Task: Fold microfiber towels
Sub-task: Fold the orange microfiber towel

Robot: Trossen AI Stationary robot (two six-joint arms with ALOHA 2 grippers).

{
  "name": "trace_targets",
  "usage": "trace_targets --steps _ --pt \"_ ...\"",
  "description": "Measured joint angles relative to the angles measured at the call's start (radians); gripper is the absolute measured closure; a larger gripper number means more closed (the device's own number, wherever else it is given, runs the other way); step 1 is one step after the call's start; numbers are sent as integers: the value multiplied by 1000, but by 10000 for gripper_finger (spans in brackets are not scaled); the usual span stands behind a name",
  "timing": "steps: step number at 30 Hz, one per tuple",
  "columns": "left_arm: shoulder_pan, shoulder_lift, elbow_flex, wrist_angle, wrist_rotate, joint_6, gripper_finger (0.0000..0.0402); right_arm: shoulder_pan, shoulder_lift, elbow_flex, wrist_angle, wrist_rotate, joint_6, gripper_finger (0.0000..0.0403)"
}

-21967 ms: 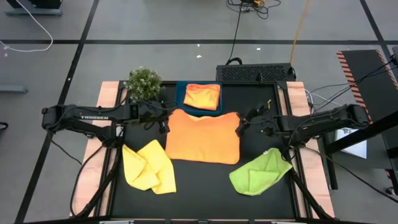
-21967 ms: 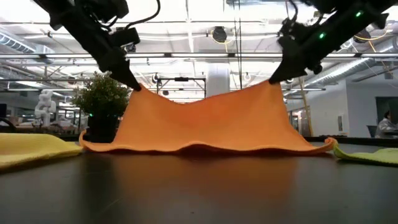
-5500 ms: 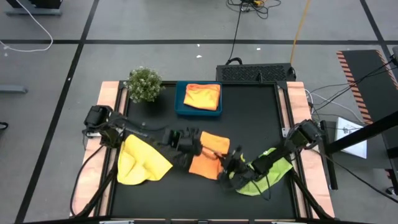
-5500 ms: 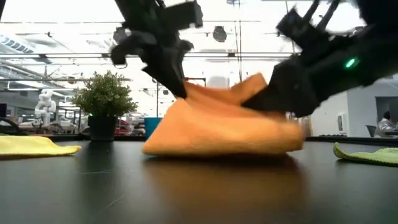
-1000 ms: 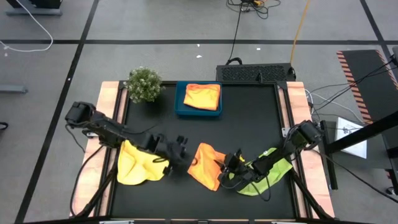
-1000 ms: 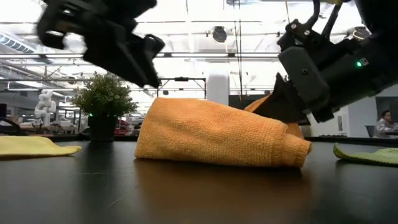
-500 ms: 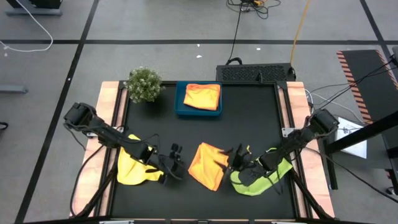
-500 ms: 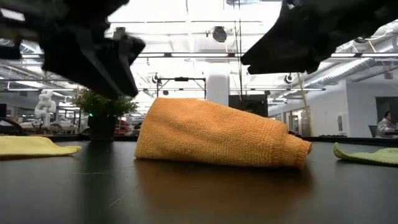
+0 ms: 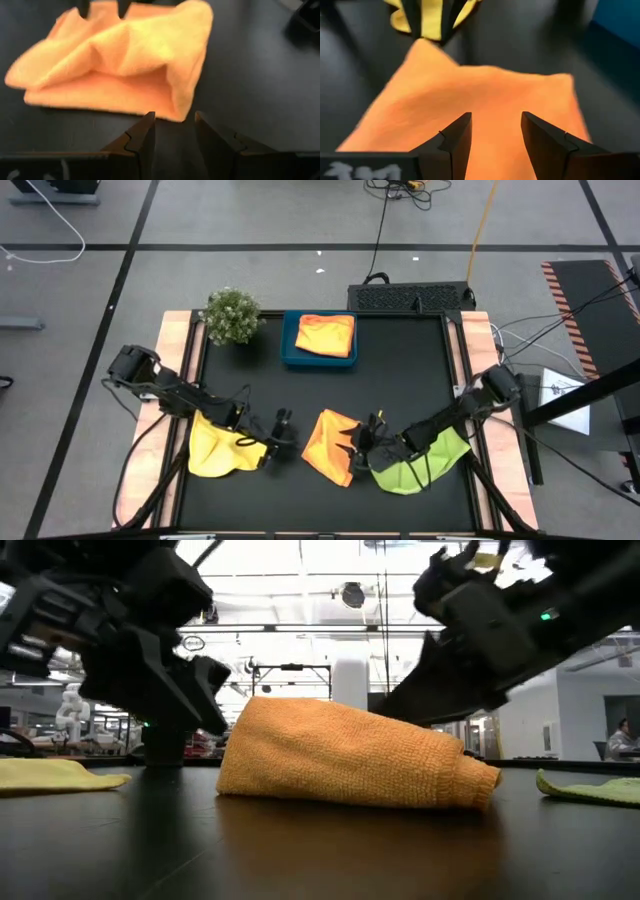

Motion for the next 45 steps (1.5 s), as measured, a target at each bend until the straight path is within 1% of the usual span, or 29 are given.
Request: trace_targets --steps 4,8,10,13,25,32,39,43,45 --pt "-1 66 3 113 35 -19 259 -37 0 0 1 -1 -29 241" --pt "0 132 -1 148 30 -25 259 -53 1 0 -24 -27 -31 241" --pt "1 144 3 172 15 -25 259 -53 0 0 -30 -29 -31 241" --pt "1 158 11 192 18 -23 259 -57 0 0 -48 -54 -31 241" --pt "-17 204 61 202 58 -23 259 -97 3 0 -119 -54 60 241" --pt "-44 228 62 197 60 -14 259 -132 4 0 -176 -54 116 241" --pt "-76 274 65 221 122 -9 259 -151 4 0 -191 -52 135 241" --pt "-90 273 65 211 159 -23 259 -152 4 0 -198 -46 145 241" --pt "-96 259 65 190 161 -19 259 -152 4 0 -199 -46 145 241"
